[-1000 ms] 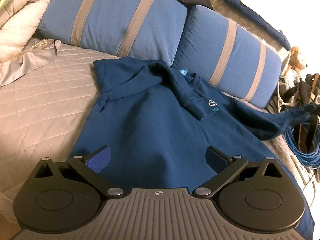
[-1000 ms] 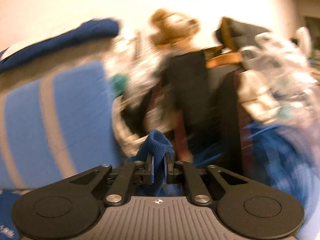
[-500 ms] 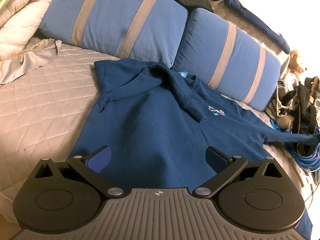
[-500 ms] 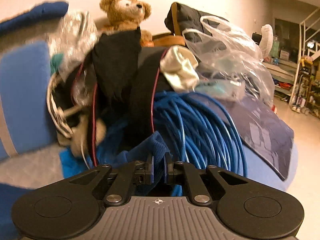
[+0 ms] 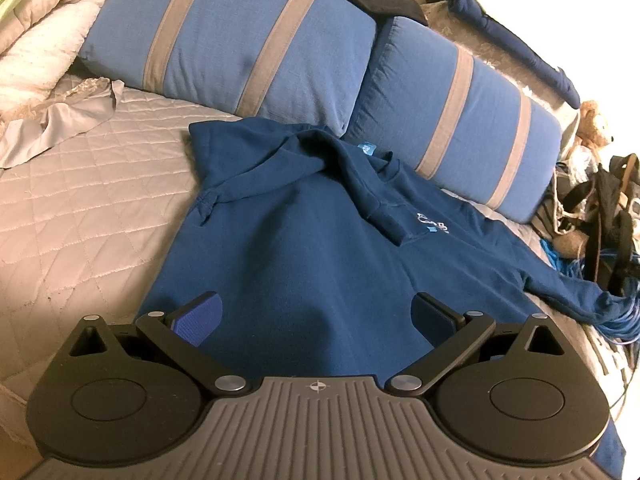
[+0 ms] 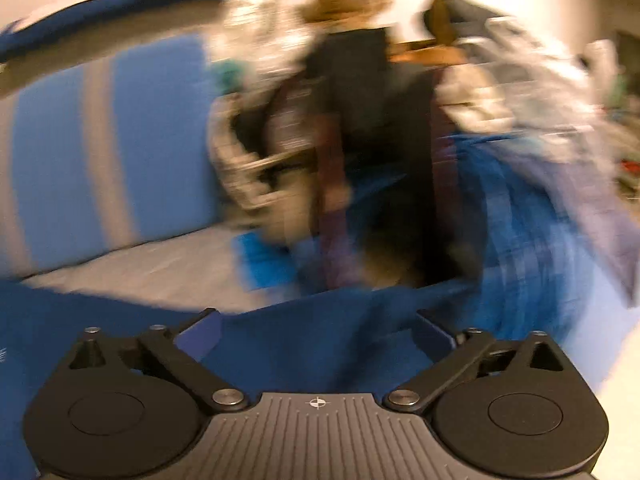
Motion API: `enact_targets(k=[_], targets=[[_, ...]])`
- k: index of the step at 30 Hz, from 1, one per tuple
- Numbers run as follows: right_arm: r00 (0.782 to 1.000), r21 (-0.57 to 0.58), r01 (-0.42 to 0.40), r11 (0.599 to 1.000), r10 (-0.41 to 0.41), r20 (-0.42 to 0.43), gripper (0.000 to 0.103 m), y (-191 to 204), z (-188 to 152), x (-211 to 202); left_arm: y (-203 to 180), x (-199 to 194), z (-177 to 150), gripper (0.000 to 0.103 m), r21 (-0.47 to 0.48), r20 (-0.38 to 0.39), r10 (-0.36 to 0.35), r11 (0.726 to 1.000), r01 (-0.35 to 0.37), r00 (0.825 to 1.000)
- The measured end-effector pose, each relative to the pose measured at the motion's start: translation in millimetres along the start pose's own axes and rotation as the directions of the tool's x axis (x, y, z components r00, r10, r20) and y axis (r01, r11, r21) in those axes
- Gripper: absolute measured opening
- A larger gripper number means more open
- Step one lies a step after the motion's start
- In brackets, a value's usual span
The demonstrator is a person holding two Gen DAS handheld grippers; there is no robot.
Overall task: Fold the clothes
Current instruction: 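Grasp the cuff with the right tool, pull the sleeve straight, release, then move the left tool toward the sleeve folded over the chest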
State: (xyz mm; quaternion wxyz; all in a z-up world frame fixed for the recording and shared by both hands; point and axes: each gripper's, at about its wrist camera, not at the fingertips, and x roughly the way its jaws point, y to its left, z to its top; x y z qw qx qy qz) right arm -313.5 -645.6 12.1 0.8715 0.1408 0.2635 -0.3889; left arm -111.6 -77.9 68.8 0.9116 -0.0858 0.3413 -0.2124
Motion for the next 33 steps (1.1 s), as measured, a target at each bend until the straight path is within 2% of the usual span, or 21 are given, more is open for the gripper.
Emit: enact_targets(k=[3,5,8,11,14,17,20,22,24,28,33], targets=[[0.984,-0.036,-0.177,0.984,0.176,-0.026,0.103,53,-6,-14,-1,0,0,0.103,0.007,-0.002,0.006,1.000,-0.006,1.000],[0.956,-0.077,-0.291,0.953,0.289,-0.042,0.103,93,-13,-25,-2,0,0,0.103,0.011,-0.007,0.005,1.000,-0.005,1.000],[0.897,-0.134,-0.442,0.887,0.436,-0.070,0.103,149,-30,-48,-1,2,3,0.103,0.010,-0.035,-0.017,1.000,0.018,0.999],[0.820,-0.182,-0.572,0.800,0.561,-0.111,0.103,194,-54,-75,-3,1,10,0.103,0.037,-0.062,-0.006,0.999,0.008,0.998],[0.748,-0.245,-0.663,0.708,0.641,-0.173,0.103,230,-80,-98,-10,-7,23,0.103,0.122,-0.040,0.014,0.992,-0.009,0.999],[0.708,-0.281,-0.704,0.652,0.671,-0.219,0.103,251,-102,-114,-13,-14,44,0.103,0.199,0.005,0.026,0.980,-0.027,1.000],[0.684,-0.279,-0.729,0.624,0.677,-0.272,0.103,266,-121,-121,-10,-7,63,0.103,0.268,0.034,0.042,0.962,-0.050,0.999],[0.661,-0.242,-0.750,0.616,0.684,-0.308,0.103,270,-129,-117,-5,9,70,0.103,0.286,0.020,0.044,0.957,-0.048,0.999],[0.653,-0.227,-0.756,0.614,0.678,-0.338,0.103,274,-133,-114,1,26,77,0.103,0.305,0.005,0.047,0.951,-0.046,0.999],[0.658,-0.200,-0.751,0.629,0.688,-0.307,0.103,266,-134,-115,13,58,91,0.101,0.341,-0.024,0.052,0.939,-0.041,0.998],[0.653,-0.173,-0.754,0.634,0.696,-0.298,0.103,262,-134,-112,29,106,101,0.089,0.299,-0.102,0.036,0.954,-0.004,0.994]])
